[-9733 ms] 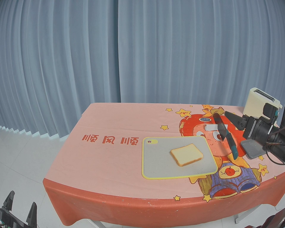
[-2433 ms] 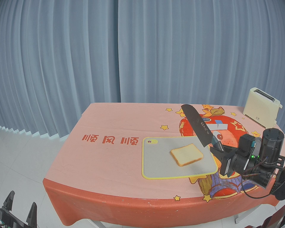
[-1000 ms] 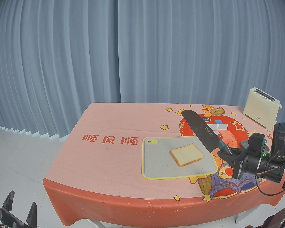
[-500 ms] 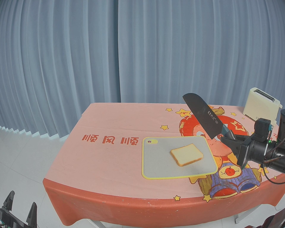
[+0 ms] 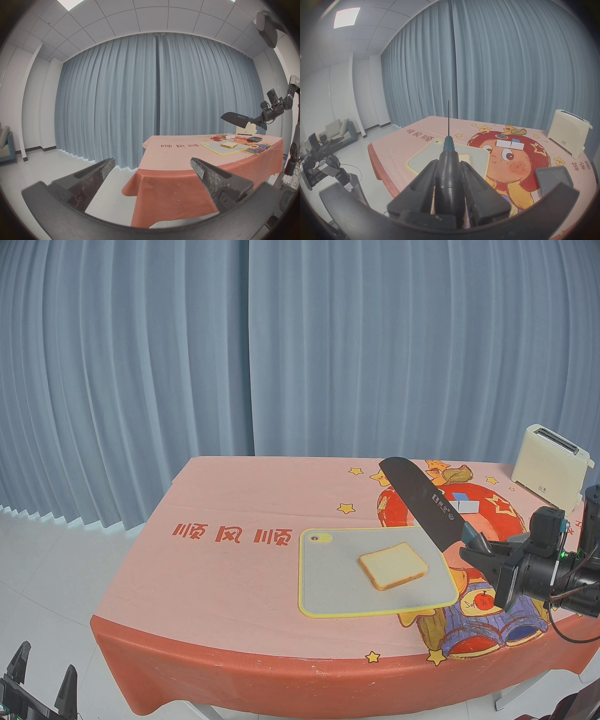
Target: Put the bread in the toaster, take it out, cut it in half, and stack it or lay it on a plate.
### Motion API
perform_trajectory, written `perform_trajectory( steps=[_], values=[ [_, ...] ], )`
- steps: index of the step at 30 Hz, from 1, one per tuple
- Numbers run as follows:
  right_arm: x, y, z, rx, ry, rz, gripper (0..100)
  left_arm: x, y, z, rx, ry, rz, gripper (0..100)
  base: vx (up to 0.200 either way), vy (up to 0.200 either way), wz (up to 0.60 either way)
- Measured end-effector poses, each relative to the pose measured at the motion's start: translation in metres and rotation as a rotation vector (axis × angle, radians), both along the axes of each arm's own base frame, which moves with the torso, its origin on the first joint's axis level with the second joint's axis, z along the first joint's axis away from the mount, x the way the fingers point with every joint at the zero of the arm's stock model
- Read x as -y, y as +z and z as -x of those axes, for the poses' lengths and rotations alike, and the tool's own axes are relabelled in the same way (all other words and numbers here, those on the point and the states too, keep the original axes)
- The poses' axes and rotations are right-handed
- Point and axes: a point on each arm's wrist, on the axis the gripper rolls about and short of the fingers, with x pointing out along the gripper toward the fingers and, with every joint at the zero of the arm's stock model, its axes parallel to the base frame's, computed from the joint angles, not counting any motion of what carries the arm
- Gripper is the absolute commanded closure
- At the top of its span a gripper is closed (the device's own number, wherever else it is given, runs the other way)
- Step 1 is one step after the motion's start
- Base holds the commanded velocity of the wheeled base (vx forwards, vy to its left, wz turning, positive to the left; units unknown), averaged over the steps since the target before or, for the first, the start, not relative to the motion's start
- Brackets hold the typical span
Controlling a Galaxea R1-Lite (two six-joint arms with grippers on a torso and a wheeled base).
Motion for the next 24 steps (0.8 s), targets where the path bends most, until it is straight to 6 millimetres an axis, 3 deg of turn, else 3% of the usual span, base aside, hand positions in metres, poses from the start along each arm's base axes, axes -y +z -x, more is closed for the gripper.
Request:
perform_trajectory(
  steps=[24],
  values=[
    [-0.0015,-0.0016,0.0011,0.003,0.009,0.002,100,-0.0002,0.0015,0.0,0.014,0.01,0.012,0,0.0,0.0,0.0]
  ],
)
